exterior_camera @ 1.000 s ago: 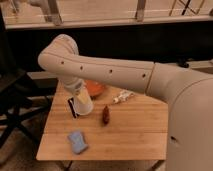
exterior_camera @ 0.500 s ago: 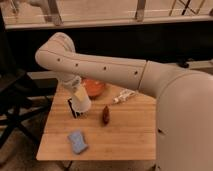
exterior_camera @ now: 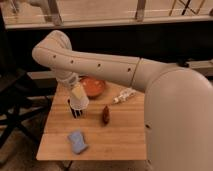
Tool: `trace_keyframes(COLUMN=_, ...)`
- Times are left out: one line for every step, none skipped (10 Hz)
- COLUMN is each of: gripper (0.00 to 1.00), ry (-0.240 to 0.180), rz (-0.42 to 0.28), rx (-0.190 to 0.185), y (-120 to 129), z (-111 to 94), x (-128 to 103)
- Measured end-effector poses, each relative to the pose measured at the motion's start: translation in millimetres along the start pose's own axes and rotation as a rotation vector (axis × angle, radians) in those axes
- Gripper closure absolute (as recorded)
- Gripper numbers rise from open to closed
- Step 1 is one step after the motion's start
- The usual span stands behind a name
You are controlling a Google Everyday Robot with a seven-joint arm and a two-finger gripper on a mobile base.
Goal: Place the ceramic cup over the eraser
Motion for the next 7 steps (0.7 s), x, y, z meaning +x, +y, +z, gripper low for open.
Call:
trace_keyframes(gripper=1.00, ry=-0.002, rz=0.002, rx=-0.003, y=-4.8, z=0.8, x=-0.1)
trace_keyframes(gripper=1.00, ry=-0.004, rz=0.006, rx=-0.005, y=-8.4, z=1.4, x=0.3)
trace_keyframes(gripper=1.00, ry=-0.004, rz=0.007, rx=-0.006, y=-12.0, z=1.6, x=0.2)
trace_keyframes(gripper=1.00, ry=-0.005, rz=0.009, rx=-0.007, y=-15.2, z=1.4, x=-0.4)
trace_keyframes(gripper=1.00, ry=-0.005, rz=0.009, rx=-0.009, y=-19.3, z=1.3, x=-1.5)
trace_keyframes(gripper=1.00, ry=-0.005, rz=0.009, rx=-0.009, y=-21.3, z=1.2, x=-2.1)
trace_keyframes(gripper=1.00, ry=-0.004, rz=0.011, rx=-0.013, y=-25.6, z=2.1, x=-2.5)
